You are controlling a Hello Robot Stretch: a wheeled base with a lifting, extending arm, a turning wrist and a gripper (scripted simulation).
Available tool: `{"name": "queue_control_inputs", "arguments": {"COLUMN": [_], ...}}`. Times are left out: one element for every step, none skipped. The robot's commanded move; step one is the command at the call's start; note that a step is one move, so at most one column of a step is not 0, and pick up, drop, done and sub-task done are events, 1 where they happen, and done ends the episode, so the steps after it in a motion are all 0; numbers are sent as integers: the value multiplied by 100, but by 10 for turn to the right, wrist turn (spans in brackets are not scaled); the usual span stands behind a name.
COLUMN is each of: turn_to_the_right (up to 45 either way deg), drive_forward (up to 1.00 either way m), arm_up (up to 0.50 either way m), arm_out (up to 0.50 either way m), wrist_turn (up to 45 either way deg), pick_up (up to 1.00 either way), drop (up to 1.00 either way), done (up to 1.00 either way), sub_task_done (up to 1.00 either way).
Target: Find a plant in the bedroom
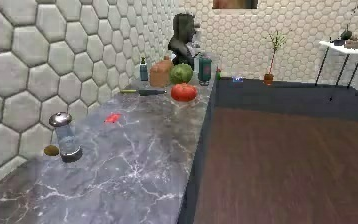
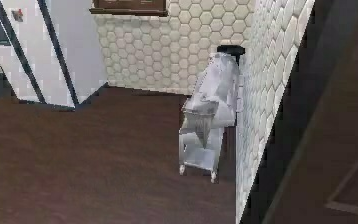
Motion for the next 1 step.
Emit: {"name": "queue_control_inputs", "arguments": {"turn_to_the_right": [450], "drive_forward": [0], "arm_up": [0], "arm_out": [0], "wrist_turn": [0], "pick_up": [0], "drop": [0], "done": [0], "sub_task_done": [0]}}
